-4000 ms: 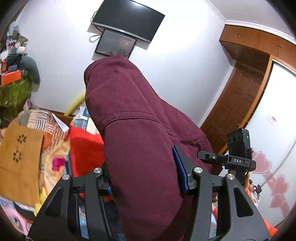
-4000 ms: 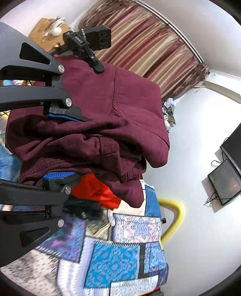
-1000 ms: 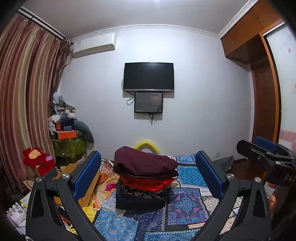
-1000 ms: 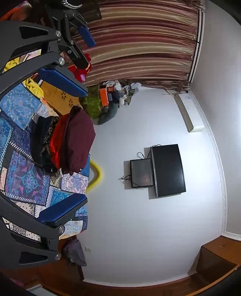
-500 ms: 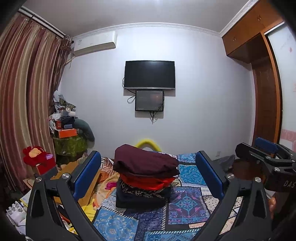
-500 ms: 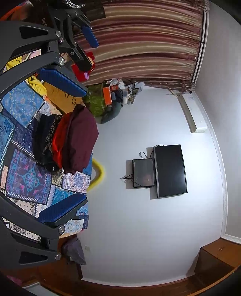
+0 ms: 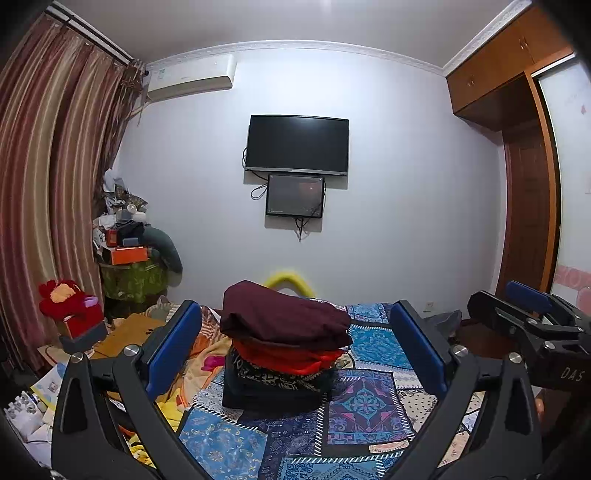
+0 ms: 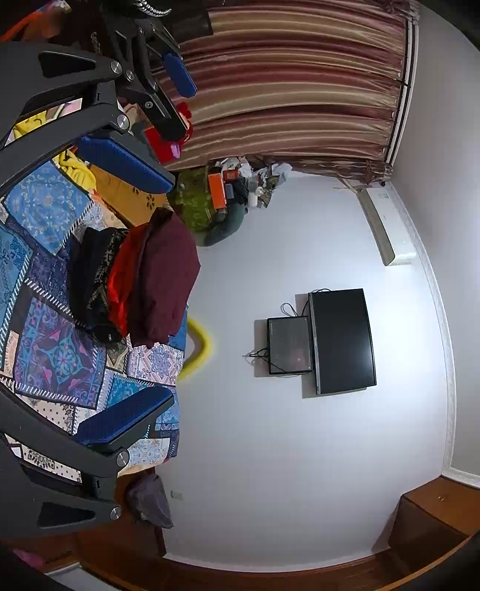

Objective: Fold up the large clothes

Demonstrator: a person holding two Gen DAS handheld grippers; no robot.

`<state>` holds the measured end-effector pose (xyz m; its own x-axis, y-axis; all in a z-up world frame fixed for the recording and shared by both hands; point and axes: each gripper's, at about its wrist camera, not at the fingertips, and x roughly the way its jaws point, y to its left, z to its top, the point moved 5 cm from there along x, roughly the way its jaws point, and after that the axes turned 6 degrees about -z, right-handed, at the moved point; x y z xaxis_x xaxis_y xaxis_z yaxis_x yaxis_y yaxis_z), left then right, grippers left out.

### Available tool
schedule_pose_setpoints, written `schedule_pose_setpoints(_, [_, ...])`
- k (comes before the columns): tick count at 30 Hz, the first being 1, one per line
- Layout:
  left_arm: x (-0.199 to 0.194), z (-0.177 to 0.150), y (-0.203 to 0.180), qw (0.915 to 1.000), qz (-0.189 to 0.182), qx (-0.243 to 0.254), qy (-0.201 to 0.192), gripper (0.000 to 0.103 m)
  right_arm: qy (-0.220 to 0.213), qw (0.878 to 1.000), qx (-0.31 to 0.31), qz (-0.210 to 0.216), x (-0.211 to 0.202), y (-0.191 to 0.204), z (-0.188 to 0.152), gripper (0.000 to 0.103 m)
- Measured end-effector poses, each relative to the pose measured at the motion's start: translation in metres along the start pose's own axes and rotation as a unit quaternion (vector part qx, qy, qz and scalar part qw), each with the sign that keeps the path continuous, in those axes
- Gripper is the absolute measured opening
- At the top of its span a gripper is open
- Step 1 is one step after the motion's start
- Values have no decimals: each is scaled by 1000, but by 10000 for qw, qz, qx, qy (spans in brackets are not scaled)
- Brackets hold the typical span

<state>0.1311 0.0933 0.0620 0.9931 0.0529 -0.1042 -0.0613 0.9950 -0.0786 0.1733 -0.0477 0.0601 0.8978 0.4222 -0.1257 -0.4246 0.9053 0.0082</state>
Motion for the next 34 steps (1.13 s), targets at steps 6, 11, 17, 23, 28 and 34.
schedule_pose_setpoints(6, [-1, 0, 2, 10000, -37, -52, 10, 102, 2, 10000, 3, -1, 1, 1, 1, 103])
schedule_pose_setpoints(11, [0, -2, 3, 9999, -61, -72, 57, 102, 4, 10000, -15, -22, 0, 2, 0, 103])
schedule_pose_setpoints(17, [1, -4, 1, 9999, -91, -92, 83, 102, 0, 10000, -12, -50, 2, 2, 0, 103])
schedule_pose_setpoints(23, [3, -7, 2, 9998, -83, -127, 145, 102, 43, 10000, -22, -78, 4, 1, -3, 103])
schedule_pose_setpoints(28, [7, -11, 5, 9995, -76, -214, 220, 102, 85, 9999, -6, -81, 6, 0, -5, 103])
schedule_pose_setpoints(34, [10, -17, 4, 9993, -83, -213, 304, 102, 161, 9998, 11, -77, 11, -1, -9, 103])
